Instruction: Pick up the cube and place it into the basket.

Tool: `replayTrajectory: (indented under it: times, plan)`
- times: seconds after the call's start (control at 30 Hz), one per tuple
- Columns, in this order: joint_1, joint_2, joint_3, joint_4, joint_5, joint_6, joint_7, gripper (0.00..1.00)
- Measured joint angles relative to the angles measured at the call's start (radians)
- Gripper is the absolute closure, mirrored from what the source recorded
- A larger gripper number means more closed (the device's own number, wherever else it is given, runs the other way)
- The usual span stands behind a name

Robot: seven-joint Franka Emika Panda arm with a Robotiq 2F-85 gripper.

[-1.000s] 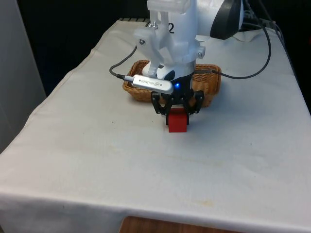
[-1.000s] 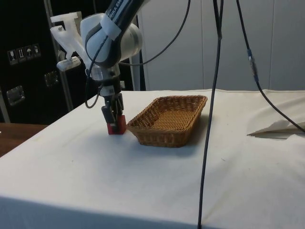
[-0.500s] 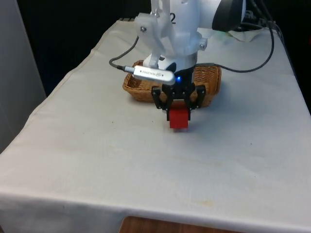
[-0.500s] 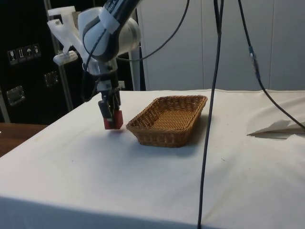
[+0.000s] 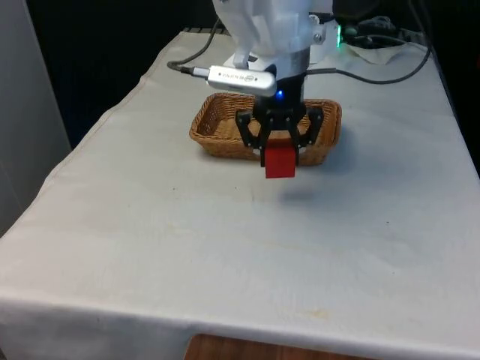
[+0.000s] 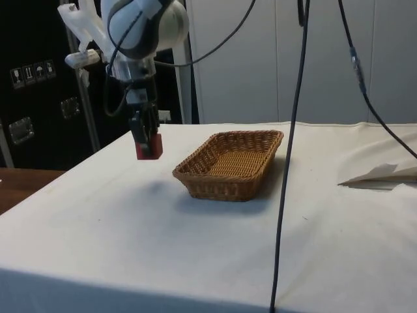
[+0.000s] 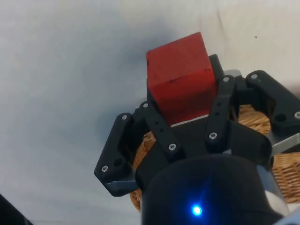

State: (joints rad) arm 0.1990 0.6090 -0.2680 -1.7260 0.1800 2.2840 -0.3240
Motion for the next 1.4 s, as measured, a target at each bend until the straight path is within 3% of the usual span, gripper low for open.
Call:
replayTrajectory:
  times: [1.4]
  plan:
    - [0.001,-0.171,-0.006,0.072,-0.033,-0.199,-0.003,1.00]
